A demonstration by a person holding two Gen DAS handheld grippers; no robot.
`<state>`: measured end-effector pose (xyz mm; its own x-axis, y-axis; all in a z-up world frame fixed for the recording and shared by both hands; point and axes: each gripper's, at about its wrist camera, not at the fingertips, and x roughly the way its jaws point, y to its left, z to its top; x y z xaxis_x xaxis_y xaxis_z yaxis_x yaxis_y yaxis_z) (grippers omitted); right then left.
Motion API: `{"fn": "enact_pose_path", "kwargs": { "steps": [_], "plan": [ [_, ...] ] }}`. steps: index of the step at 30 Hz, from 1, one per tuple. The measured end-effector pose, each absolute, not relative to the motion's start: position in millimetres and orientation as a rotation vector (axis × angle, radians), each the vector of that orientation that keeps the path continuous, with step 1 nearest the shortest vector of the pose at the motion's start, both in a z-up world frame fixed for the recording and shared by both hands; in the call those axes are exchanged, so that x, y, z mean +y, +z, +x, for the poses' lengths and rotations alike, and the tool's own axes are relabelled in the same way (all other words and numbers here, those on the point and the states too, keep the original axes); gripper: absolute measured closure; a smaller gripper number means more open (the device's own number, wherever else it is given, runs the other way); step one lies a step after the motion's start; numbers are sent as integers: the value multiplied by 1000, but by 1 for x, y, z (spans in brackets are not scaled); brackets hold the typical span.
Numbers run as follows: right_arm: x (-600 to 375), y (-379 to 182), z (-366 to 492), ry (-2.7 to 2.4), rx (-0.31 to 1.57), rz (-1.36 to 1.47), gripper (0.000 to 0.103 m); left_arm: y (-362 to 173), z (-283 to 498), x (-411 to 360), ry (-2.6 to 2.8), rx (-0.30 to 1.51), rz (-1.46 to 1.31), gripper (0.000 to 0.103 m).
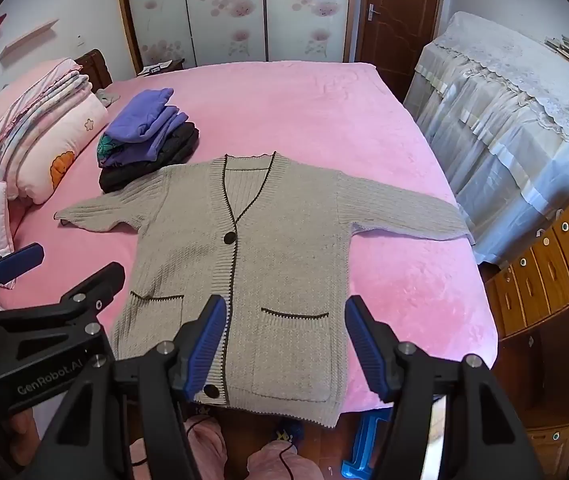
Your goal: Fold large clothes
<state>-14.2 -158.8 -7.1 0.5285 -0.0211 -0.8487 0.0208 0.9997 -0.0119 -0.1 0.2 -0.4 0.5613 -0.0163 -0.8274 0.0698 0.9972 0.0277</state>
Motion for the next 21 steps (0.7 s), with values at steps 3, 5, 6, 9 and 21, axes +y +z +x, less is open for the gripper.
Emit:
{"fn": "enact_pose_path", "kwargs": {
  "steps": [3,5,6,9,21],
  "plan": [
    [-158,-7,-14,-21,1014,7,41,-3,0,-1,-62,984,71,5],
    [-158,-6,-13,-22,1019,10,41,-6,2,2,-76,990,66,6],
    [-161,-10,-10,-25,1024,10,41,-5,0,4,-83,989,63,6],
    [-161,-11,-8,-20,1028,17,41,-2,3,5,-78,995,78,6],
    [-158,-16,6,-19,1043,29,41,-8,22,5,-76,1015,58,6]
  ]
}}
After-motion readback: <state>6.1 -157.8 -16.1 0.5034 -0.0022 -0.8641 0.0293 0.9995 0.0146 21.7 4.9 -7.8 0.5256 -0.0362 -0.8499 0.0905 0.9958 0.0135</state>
